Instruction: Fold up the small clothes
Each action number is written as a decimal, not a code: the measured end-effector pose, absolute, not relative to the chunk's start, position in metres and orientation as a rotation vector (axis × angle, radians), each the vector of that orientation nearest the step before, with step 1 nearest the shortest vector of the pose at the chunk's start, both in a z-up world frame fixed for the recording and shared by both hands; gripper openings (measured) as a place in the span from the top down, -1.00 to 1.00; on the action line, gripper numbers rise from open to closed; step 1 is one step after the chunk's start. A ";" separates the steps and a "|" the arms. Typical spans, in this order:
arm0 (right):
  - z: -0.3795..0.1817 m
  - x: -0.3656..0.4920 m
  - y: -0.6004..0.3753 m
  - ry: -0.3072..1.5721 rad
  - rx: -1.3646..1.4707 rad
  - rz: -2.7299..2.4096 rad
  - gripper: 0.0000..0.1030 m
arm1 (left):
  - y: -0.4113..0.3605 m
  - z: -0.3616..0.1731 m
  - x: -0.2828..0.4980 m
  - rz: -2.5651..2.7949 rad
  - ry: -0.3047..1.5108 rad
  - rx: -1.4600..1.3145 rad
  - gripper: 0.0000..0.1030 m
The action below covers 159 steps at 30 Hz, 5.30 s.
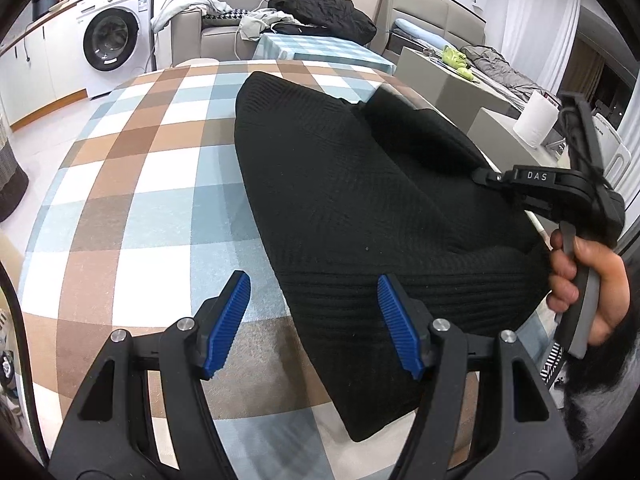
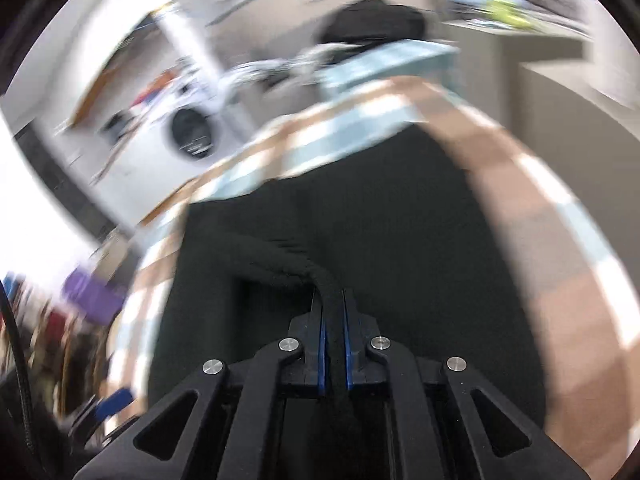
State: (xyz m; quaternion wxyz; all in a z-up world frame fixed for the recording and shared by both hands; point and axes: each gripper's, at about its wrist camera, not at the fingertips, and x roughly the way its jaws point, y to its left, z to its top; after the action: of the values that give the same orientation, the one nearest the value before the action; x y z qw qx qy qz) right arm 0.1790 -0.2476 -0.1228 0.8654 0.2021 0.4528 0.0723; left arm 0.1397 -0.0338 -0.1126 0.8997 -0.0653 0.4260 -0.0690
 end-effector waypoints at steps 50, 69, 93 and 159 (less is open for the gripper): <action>-0.099 0.187 -0.165 0.951 0.126 0.364 0.95 | -0.008 -0.115 0.148 -0.126 0.898 -0.181 -0.26; -0.111 0.077 -0.191 1.060 0.100 0.652 0.23 | -0.055 -0.128 0.141 -0.261 0.949 -0.115 -0.29; -0.117 0.067 -0.255 1.112 0.270 0.447 0.30 | -0.078 -0.136 0.119 -0.306 0.983 -0.028 -0.36; -0.112 0.073 -0.212 1.072 0.068 0.579 0.91 | -0.034 -0.114 0.147 -0.236 0.929 -0.188 -0.44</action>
State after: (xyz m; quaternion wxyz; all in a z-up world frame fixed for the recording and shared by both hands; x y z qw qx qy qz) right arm 0.0732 -0.2119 -0.1118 0.8196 0.0321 0.5033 0.2718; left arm 0.1472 -0.0336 -0.1139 0.8830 -0.0905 0.4463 -0.1135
